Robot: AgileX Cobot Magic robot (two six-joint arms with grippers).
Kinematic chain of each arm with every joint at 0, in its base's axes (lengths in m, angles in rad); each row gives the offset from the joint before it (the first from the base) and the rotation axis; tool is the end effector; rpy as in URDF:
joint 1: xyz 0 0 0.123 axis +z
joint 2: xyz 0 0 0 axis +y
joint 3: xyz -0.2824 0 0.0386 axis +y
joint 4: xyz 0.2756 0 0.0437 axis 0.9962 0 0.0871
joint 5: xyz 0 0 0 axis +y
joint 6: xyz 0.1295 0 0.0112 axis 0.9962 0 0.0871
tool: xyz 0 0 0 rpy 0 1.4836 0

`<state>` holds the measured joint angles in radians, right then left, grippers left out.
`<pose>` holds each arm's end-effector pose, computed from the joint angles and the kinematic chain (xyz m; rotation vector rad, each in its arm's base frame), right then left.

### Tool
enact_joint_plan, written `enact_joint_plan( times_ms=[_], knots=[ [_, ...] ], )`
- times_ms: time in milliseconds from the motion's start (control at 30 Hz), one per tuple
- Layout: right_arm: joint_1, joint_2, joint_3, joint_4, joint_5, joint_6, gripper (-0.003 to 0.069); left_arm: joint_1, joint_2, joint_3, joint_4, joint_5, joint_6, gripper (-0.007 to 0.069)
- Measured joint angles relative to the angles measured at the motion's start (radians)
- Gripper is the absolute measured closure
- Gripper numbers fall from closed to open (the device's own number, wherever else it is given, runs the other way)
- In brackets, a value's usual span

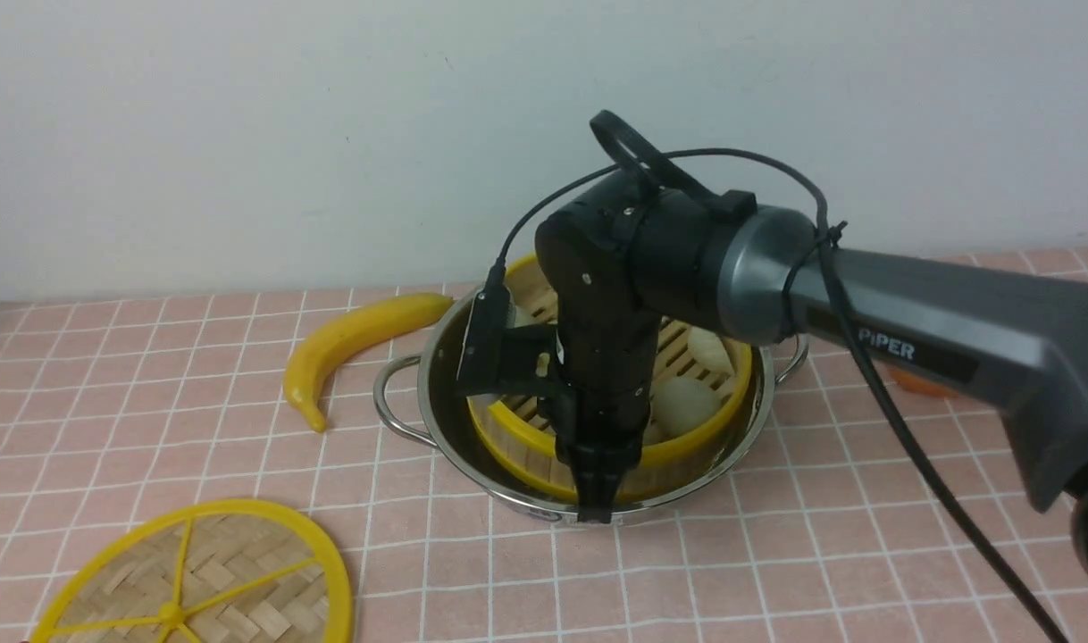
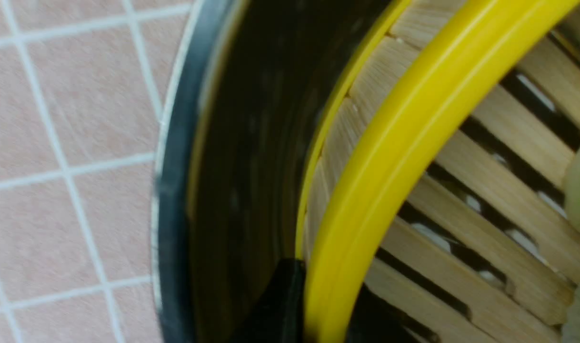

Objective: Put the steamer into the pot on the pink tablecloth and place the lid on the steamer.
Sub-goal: 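Place the bamboo steamer basket of food into the steel pot with the right gripper, then grasp the bamboo steamer lid lying on the table by its centre knob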

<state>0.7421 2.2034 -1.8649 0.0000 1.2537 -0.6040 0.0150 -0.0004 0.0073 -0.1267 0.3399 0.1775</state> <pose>0.3545 0.3251 0.1479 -1.9175 2.4052 0.0070 0.1191 -0.0037 0.1701 0.0690 1.8264 0.0129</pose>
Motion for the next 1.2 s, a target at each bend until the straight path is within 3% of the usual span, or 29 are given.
enact_joint_plan(
  times_ms=[300,433,633,933,1067,1200],
  knots=[
    [0.001,-0.008,-0.004,0.008,-0.016,0.022,0.0379,0.000,0.000,0.000,0.000,0.000,0.000,0.0382],
    [0.001,-0.018,-0.004,-0.024,-0.017,0.108,0.0300,0.000,0.000,0.000,0.000,0.000,0.000,0.0382],
    [0.001,-0.072,-0.003,-0.032,-0.018,0.188,0.0276,0.000,0.000,0.000,0.000,0.000,0.000,0.0382],
    [0.001,-0.178,-0.004,0.083,-0.021,0.229,0.0274,0.000,0.000,0.000,0.000,0.000,0.000,0.0382],
    [0.001,-0.229,-0.004,0.150,-0.022,0.278,0.0337,0.000,0.000,0.000,0.000,0.000,0.000,0.0382],
    [0.001,-0.303,-0.004,0.228,-0.021,0.317,0.0596,0.000,0.000,0.000,0.000,0.000,0.000,0.0382]
  ],
)
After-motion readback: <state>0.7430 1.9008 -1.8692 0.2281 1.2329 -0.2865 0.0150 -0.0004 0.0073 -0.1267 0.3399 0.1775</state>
